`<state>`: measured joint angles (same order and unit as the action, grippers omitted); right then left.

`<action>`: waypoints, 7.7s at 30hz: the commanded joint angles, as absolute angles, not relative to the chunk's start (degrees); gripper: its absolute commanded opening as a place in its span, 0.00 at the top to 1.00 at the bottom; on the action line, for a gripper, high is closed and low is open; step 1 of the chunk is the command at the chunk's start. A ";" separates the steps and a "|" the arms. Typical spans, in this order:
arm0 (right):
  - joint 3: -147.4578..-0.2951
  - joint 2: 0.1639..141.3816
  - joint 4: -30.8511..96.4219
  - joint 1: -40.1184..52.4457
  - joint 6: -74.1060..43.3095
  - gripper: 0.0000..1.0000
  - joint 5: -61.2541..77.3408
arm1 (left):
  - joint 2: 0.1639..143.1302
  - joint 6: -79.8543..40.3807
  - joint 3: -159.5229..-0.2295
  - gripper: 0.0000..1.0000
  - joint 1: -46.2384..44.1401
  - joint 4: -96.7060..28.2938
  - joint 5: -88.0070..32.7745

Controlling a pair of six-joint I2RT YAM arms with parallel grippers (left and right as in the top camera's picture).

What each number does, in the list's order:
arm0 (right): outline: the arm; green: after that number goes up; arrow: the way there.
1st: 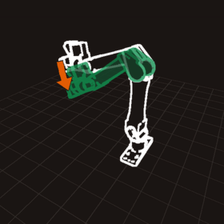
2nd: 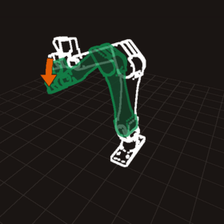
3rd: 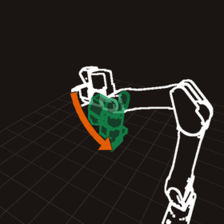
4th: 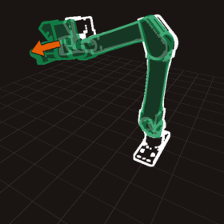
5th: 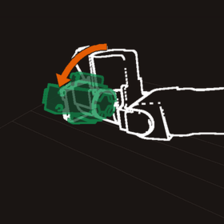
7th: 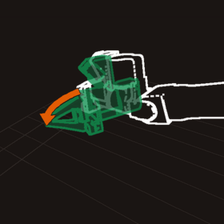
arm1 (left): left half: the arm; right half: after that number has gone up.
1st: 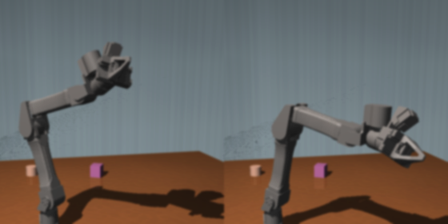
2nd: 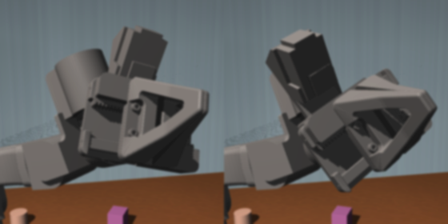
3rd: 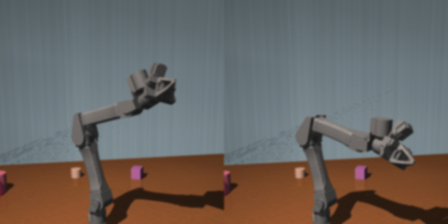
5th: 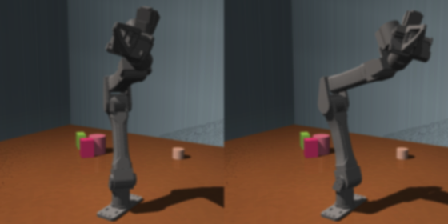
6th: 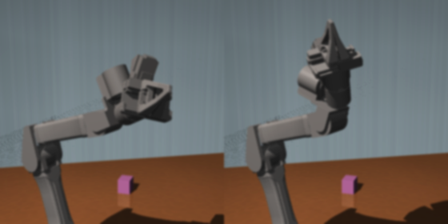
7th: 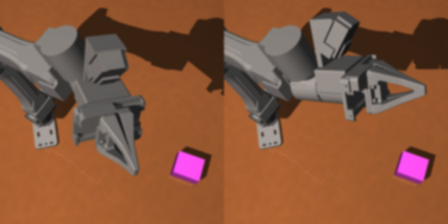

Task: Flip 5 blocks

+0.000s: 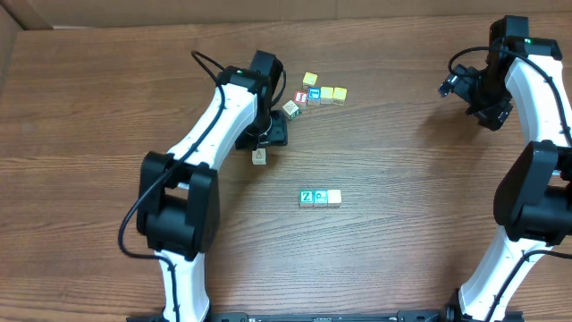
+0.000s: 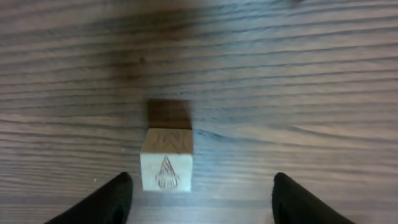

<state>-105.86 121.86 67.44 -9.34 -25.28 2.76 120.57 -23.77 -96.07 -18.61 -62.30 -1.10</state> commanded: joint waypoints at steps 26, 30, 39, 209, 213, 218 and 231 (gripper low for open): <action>-107.00 120.55 67.18 -9.39 -24.82 0.00 2.66 | 124.73 -19.27 -95.66 0.53 -18.02 -64.27 4.56; -107.00 120.55 67.16 -9.39 -24.82 0.00 2.66 | 124.73 -19.27 -95.13 0.54 -18.39 -64.10 4.23; -107.00 120.55 67.16 -9.39 -24.84 0.00 2.66 | 124.75 -19.29 -94.39 0.53 -18.41 -63.57 4.40; -106.98 120.55 67.16 -9.39 -24.82 0.00 2.66 | 108.97 -38.44 -73.82 0.74 -32.77 -58.22 -1.04; -106.98 120.55 67.16 -9.39 -24.84 0.00 2.66 | 108.97 -38.59 -72.84 0.76 -32.77 -56.88 -0.99; -106.98 120.55 67.16 -9.39 -24.82 0.00 2.66 | 108.97 -38.57 -72.75 0.74 -32.77 -55.83 -0.91; -106.98 120.55 67.16 -9.39 -24.84 0.00 2.66 | 108.97 -37.65 -73.10 0.66 -32.03 -55.44 -0.05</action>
